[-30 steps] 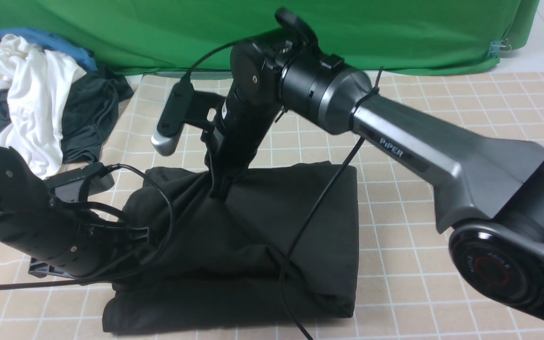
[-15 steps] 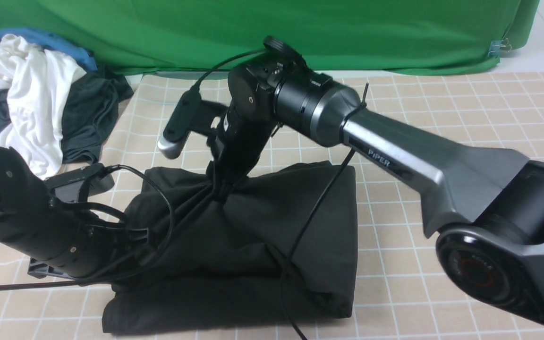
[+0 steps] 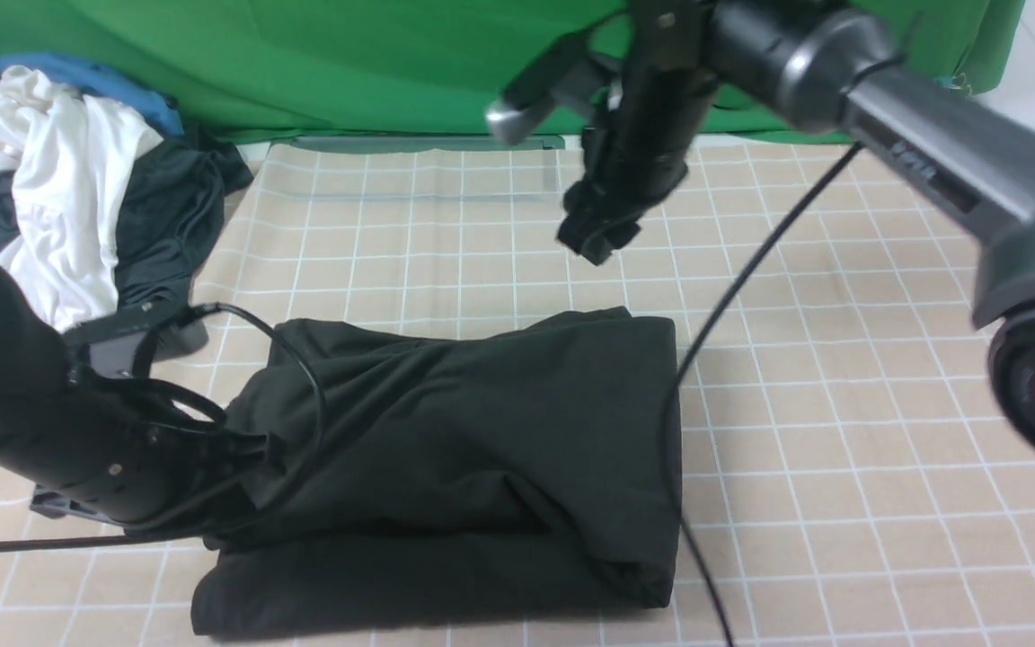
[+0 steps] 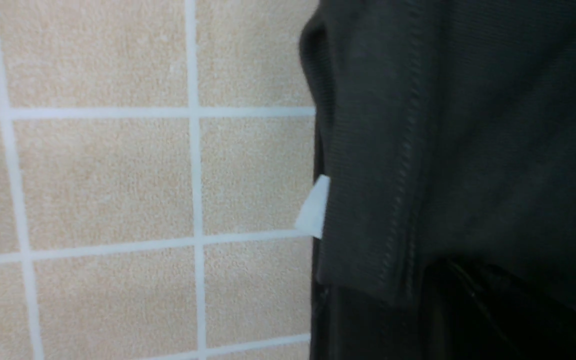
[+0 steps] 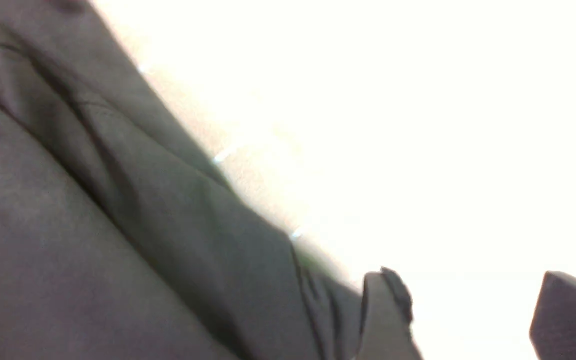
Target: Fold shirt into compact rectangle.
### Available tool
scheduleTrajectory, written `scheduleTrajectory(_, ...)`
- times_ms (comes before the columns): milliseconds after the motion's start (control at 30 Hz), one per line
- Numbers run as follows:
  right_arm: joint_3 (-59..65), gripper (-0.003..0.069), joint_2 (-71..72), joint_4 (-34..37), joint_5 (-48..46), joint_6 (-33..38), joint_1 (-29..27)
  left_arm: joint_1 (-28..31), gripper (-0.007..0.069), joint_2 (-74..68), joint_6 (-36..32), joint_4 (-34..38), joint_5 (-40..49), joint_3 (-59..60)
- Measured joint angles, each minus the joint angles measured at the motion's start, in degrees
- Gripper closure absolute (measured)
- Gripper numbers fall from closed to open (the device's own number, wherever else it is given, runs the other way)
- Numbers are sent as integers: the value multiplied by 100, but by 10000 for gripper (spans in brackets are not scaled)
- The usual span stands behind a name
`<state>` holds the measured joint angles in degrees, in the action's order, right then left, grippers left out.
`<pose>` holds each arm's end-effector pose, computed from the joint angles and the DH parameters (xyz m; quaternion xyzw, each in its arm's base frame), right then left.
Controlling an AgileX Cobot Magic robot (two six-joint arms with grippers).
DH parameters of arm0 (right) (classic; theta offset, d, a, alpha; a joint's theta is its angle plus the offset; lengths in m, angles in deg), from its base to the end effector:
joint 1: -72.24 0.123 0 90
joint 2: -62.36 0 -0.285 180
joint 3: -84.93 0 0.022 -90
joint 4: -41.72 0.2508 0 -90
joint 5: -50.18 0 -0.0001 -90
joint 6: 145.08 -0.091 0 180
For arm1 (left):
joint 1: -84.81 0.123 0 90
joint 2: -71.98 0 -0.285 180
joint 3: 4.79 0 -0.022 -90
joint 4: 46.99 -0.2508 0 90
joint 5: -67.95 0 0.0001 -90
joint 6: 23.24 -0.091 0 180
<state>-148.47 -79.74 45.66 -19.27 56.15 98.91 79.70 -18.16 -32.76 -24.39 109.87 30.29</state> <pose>0.4521 0.2337 0.2415 -0.3931 0.8991 0.0428 0.1876 0.2381 -0.0448 0.1964 -0.0051 0.9831 -0.1421 0.1154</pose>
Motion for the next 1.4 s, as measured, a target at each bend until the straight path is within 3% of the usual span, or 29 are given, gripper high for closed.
scheduleTrajectory(133,400,214,0,626,-15,402,-191,0,606,349,0,-19,11,-32)
scheduleTrajectory(400,832,83,0,693,-36,800,-119,0,606,75,-166,127,-93,-32)
scheduleTrajectory(867,832,80,517,728,-36,884,-119,0,606,-931,-242,385,-195,-60)
scheduleTrajectory(1000,1296,80,525,880,-20,1053,-45,0,606,-938,-236,352,-202,-72)
scheduleTrajectory(1167,1769,81,501,533,-34,1265,18,0,606,-944,-236,352,-202,-76)
scheduleTrajectory(1233,1797,99,501,438,-34,1380,0,0,606,-944,-236,352,-202,-76)
scheduleTrajectory(1333,1801,234,501,389,35,1662,1,0,606,-944,-236,358,-202,-76)
scheduleTrajectory(1400,1809,433,501,402,145,1842,1,0,606,-944,-241,364,-202,-76)
